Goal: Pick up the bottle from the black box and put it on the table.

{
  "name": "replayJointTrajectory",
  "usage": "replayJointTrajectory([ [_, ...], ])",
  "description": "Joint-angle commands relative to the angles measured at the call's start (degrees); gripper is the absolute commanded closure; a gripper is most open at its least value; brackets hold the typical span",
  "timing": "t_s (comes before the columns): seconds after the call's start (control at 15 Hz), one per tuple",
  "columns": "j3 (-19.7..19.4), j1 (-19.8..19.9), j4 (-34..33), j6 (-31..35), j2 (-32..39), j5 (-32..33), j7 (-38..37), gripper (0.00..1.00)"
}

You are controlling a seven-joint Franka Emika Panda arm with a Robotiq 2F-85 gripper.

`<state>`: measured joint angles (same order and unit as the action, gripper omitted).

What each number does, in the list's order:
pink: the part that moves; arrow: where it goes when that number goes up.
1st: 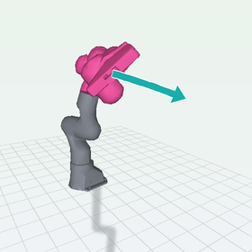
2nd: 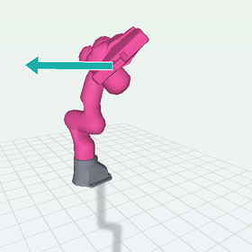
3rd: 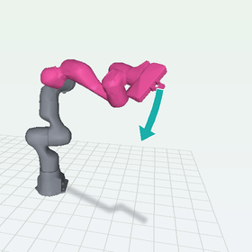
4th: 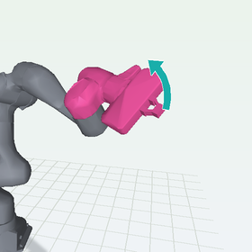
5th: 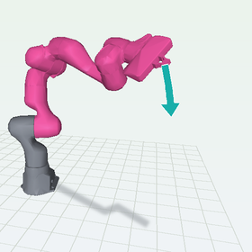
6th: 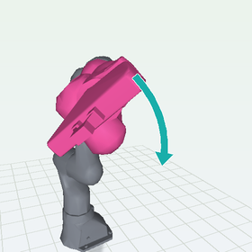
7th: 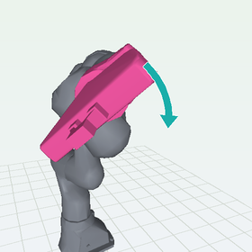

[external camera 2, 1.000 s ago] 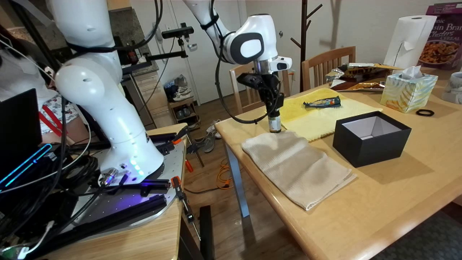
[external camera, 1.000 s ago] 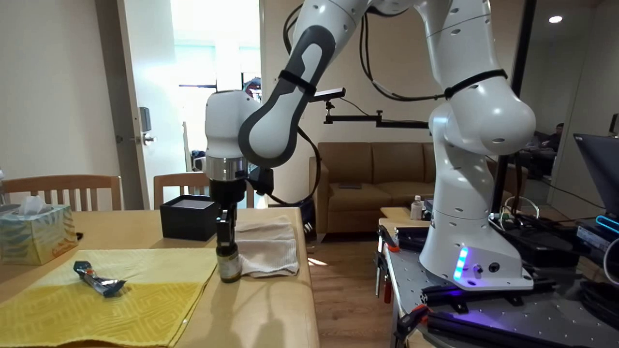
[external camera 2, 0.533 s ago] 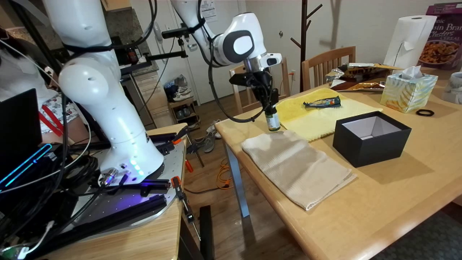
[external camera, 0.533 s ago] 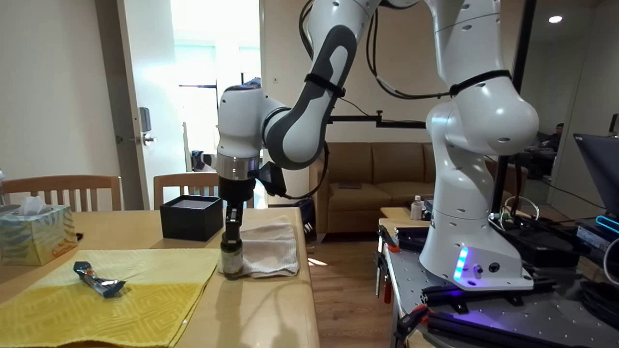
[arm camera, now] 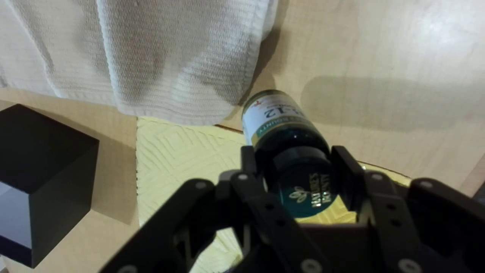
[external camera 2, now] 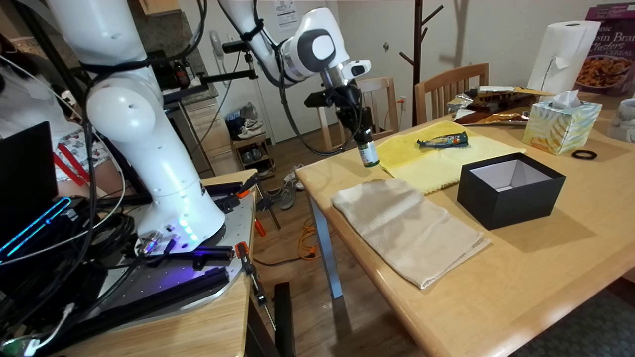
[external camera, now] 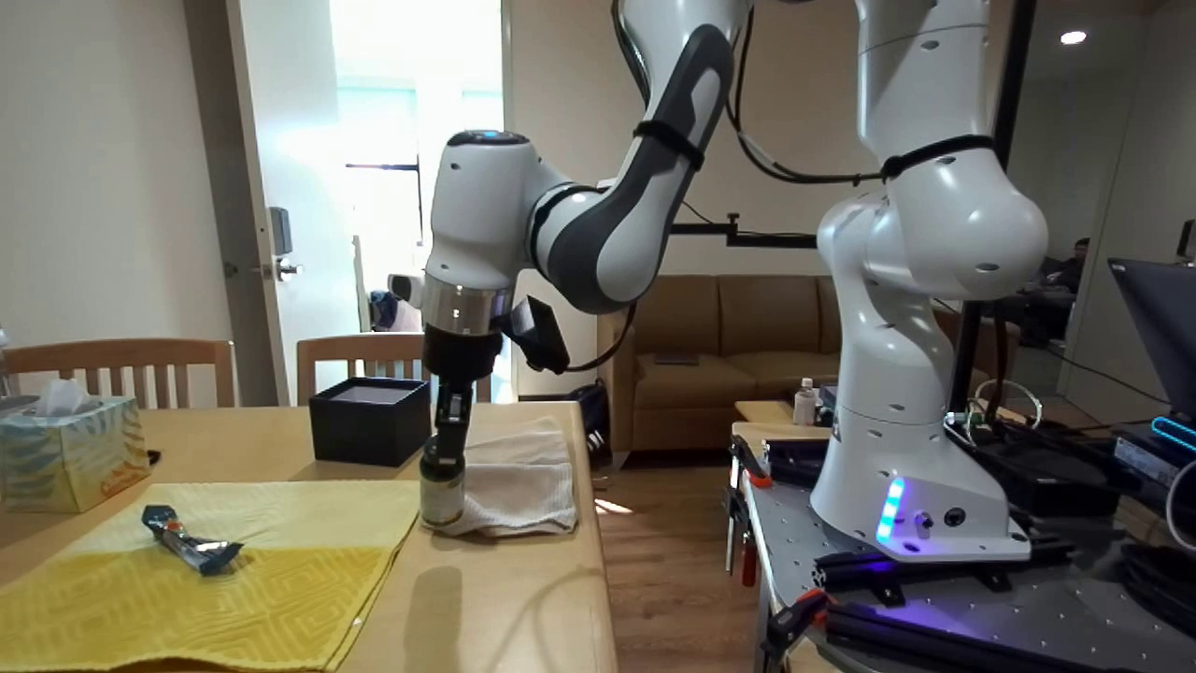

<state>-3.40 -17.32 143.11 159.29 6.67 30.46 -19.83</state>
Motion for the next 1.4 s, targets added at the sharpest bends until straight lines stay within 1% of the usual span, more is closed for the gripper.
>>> replayJointTrajectory([
  [0.0, 1.32, -0.81, 1.14, -1.05, -1.36, -1.93, 0.74, 0.73],
  [0.13, 2.55, -0.56, 0.26, -0.97, -0.07, -5.47, 2.53, 0.73],
  [0.2, 5.53, 2.07, -0.65, -1.33, 0.88, -8.88, 4.72, 0.73],
  [0.33, 7.75, 3.68, -1.83, -1.70, 2.08, -16.91, 9.87, 0.73],
  [0.47, 9.39, 5.16, -3.73, -3.04, 3.40, -22.81, 13.71, 0.73],
  [0.53, 9.43, 5.67, -5.22, -4.00, 4.33, -24.04, 14.05, 0.73],
  [0.6, 8.10, 5.45, -6.69, -4.69, 5.26, -22.49, 10.82, 0.73],
  [0.8, 7.22, 6.48, -11.23, -7.35, 8.76, -22.04, 11.16, 0.73],
  [0.93, 6.65, 6.89, -14.01, -7.88, 11.78, -21.96, 11.07, 0.73],
  [1.07, 7.70, 8.44, -16.53, -8.02, 14.84, -24.87, 13.92, 0.73],
  [1.27, 8.60, 9.83, -20.00, -8.73, 19.17, -27.74, 15.00, 0.73],
  [1.33, 8.68, 10.09, -21.19, -9.26, 19.52, -28.47, 15.10, 0.73],
])
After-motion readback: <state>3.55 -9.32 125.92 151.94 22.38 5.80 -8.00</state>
